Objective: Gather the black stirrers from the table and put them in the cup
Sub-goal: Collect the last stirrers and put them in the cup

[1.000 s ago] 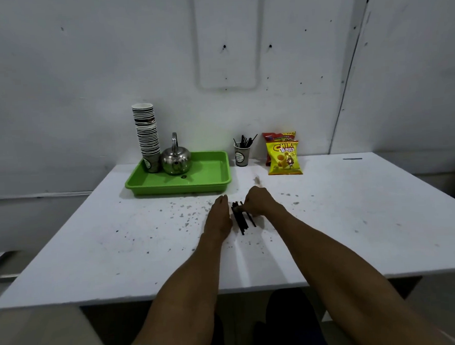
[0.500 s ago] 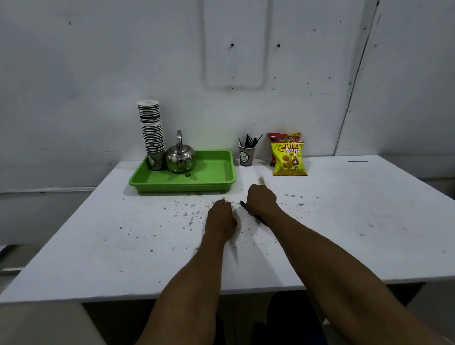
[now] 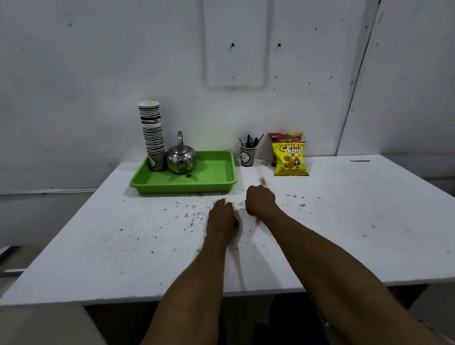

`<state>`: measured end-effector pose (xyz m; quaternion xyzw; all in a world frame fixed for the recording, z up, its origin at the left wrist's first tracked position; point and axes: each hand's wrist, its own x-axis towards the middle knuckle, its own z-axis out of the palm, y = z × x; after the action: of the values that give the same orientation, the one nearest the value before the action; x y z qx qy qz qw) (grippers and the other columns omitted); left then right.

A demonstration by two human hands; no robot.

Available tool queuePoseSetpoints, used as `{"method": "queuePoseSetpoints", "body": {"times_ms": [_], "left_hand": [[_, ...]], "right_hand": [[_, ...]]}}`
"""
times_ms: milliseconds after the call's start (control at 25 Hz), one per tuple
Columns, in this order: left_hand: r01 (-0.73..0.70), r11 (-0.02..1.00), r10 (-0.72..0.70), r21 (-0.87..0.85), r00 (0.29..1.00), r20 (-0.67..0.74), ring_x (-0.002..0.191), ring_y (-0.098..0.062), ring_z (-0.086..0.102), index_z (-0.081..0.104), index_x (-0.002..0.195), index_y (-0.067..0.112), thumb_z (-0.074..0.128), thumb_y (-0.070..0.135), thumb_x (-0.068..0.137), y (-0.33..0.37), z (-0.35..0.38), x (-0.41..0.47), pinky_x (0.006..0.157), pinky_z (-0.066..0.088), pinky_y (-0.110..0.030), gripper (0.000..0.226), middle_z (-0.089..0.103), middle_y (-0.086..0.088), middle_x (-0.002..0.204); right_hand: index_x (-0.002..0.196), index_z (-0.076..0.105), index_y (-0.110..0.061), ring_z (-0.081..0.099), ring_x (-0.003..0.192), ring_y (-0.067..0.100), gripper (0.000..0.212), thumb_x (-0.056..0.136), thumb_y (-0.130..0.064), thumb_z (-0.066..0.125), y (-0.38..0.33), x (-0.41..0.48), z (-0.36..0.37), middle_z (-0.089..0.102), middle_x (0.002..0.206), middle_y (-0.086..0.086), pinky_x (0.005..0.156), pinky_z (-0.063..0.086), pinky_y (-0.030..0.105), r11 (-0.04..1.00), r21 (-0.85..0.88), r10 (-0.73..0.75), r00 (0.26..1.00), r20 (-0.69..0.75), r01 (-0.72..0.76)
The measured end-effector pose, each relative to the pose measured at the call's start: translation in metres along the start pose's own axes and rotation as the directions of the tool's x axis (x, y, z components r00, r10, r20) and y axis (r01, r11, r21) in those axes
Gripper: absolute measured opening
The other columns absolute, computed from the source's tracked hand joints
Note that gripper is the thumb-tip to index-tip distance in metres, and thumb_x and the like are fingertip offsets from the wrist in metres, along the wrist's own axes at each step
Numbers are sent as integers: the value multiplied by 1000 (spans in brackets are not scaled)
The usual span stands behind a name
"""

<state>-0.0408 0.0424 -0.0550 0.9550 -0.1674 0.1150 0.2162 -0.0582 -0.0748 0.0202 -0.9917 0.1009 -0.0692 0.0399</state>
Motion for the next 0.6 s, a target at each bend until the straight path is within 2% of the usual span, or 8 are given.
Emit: {"method": "queuePoseSetpoints", "body": {"times_ms": [160,360,480,600], "left_hand": [[3,1000,-3,10,1000,3,130,-34,44,53,122,4,45,18,92,0,1,1,104,39,-44,35,47,-18,139],[38,999,-38,-12,999,-6,143,-35,27,50,127,4,43,17,92,2,1,2,110,34,-47,38,29,-22,152],[53,999,-53,-8,999,-1,146,-34,19,48,130,4,43,15,92,3,0,2,112,31,-46,41,23,-22,155],[65,998,-65,-15,998,9,148,-34,15,44,135,4,43,15,93,5,-1,2,115,28,-47,44,19,-21,157]], "right_hand": [[111,63,-7,64,109,32,25,87,-8,57,0,-1,4,64,117,14,85,52,35,997,-74,-38,999,-23,36],[107,65,-8,65,107,32,23,87,-4,56,1,-2,8,65,115,13,85,52,35,983,-160,-94,995,-32,88],[111,63,-6,64,110,33,25,88,-3,55,8,1,1,63,118,15,86,52,38,986,-138,-94,996,3,94],[116,60,-6,62,113,33,27,89,-12,57,16,5,-2,61,122,14,88,51,39,988,-119,-94,995,38,98]]}}
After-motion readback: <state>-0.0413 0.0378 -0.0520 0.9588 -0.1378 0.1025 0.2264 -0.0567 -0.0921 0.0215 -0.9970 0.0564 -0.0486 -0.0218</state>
